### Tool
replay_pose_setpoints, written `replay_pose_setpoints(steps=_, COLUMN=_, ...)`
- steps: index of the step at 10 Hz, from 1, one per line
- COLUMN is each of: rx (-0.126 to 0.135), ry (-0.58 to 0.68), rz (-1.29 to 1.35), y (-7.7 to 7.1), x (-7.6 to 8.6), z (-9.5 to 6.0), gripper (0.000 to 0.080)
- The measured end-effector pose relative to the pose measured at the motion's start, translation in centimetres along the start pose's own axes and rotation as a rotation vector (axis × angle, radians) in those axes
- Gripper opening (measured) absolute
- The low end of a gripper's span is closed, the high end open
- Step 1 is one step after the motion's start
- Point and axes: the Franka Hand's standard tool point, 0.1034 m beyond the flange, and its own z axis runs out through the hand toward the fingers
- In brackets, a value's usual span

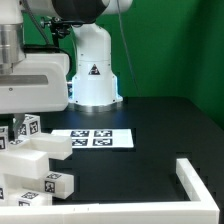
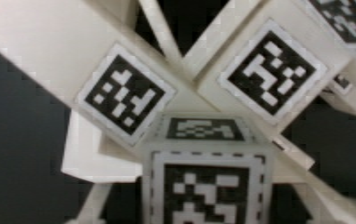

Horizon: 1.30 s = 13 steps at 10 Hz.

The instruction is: Assemble chair

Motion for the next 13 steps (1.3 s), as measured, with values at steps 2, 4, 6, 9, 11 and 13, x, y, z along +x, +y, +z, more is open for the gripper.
replay_pose_setpoints(steps=2, rx=-0.010, ry=0.030, rz=0.285, y=-0.5, x=0.7, z=-0.3, gripper=0.0285)
replay_pose_setpoints(steps=4, rx=-0.003, ry=0.028, rz=0.594, y=-0.7, x=0.7, z=0.0, gripper=0.0285)
replay_pose_setpoints(steps=6, rx=-0.011, ry=0.027, rz=0.865, y=-1.2, x=0.8, z=0.4, gripper=0.0286)
replay_pose_setpoints(steps=9, rx=-0.010, ry=0.005, rz=1.069, y=-1.4, x=0.3, z=0.7, gripper=0.0286)
replay_pose_setpoints(steps=11, rx=-0.011, ry=0.000, rz=1.088, y=-1.4, x=0.2, z=0.8, gripper=0.0287)
replay_pose_setpoints(steps=13, rx=0.000, ry=0.003, rz=1.084, y=-1.9, x=0.3, z=0.1, gripper=0.0454)
